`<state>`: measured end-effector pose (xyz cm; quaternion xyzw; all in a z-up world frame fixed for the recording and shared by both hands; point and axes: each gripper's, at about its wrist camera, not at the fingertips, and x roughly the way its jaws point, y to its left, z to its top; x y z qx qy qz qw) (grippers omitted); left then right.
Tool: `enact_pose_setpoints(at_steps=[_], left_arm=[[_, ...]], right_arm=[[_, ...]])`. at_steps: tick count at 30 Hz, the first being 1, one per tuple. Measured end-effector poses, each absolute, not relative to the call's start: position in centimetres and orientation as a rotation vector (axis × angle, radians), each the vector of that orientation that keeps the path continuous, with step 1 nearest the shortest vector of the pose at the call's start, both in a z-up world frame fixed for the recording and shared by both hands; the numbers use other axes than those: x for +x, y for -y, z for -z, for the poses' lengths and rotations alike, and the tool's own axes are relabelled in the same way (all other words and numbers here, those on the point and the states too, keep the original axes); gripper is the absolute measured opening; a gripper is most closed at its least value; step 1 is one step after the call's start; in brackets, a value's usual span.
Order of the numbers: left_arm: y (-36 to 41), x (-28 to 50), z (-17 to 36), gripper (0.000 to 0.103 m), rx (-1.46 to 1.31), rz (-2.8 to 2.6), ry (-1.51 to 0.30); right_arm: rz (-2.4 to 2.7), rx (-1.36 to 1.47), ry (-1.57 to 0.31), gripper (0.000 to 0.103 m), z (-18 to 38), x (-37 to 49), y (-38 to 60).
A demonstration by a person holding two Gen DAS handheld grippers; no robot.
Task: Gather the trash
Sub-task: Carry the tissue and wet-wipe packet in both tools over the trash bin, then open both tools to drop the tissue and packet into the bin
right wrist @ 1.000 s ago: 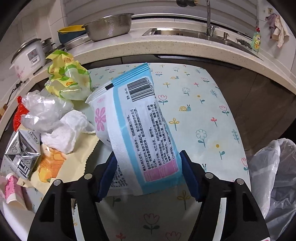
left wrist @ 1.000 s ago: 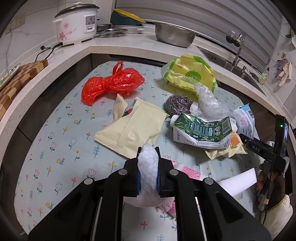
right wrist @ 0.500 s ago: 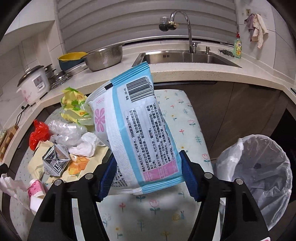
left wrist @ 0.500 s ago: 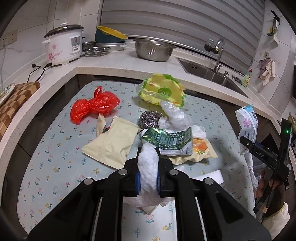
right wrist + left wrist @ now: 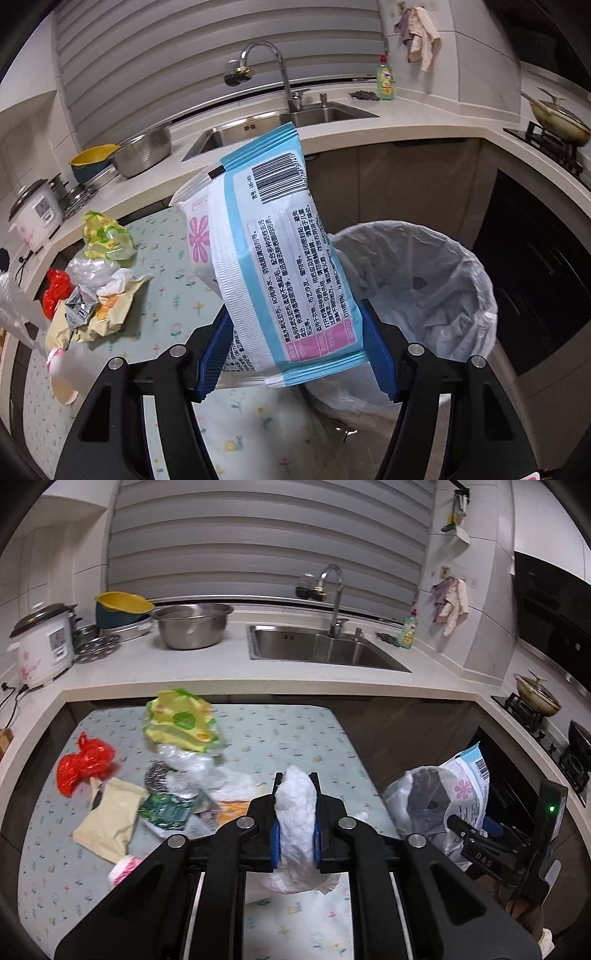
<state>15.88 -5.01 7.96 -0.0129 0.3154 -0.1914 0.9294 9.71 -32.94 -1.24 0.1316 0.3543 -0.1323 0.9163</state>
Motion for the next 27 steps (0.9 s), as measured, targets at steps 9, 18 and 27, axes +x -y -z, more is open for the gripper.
enact_pose_setpoints(at_steps=[9, 18, 27], left_arm=[[16.6, 15.1, -6.4, 0.012, 0.041, 0.568, -0.670], [23.9, 15.8, -3.7, 0.012, 0.110, 0.638, -0.716], [28.0, 17.4, -1.2, 0.013, 0.157, 0.679, -0.754]], right_arm=[[0.375, 0.295, -0.741, 0.064, 2.8, 4.9, 38.0], [0.410, 0.328, -0.750, 0.064, 4.1, 5.0, 40.3], [0.429, 0.346, -0.776, 0.064, 5.8, 7.1, 41.9]])
